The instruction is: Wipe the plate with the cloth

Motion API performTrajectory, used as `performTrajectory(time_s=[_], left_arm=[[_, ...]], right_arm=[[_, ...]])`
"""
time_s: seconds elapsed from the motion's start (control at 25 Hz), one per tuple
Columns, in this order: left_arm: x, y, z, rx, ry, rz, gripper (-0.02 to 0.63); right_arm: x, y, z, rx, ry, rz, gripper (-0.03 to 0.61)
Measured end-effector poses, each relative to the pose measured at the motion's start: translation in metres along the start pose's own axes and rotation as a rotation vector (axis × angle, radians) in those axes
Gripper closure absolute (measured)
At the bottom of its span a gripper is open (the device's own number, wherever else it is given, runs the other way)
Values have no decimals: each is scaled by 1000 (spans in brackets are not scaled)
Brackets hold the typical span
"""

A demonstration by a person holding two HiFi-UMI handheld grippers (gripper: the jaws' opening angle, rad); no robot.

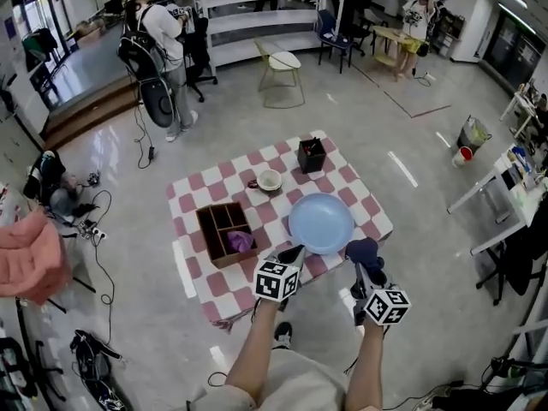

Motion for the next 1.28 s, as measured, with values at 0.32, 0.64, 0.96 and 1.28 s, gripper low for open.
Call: performTrajectory(time_s=[0.32, 0.64, 0.96, 1.28], left_arm=[[-19, 20, -30, 33, -7, -57, 604], [-42, 28, -54, 68, -72, -68, 604], [-77, 16, -103, 167, -203, -58, 604], [-112, 16, -149, 442, -310, 0, 604]], right_arm=[[-36, 8, 4, 28, -55, -48, 460], [-61, 18, 23, 75, -125, -125, 459], [-147, -3, 31, 114, -299, -205, 459], [-234, -46, 40, 151, -511, -270, 460]])
Point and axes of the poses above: the fingertips, and each gripper's own axes: x backward along the fingers, z to its right, y out of its underside, the point moved 2 cm from there along x, backward along the fingers, and after that the axes turned 3 degrees about z, right-handed, at the moved point
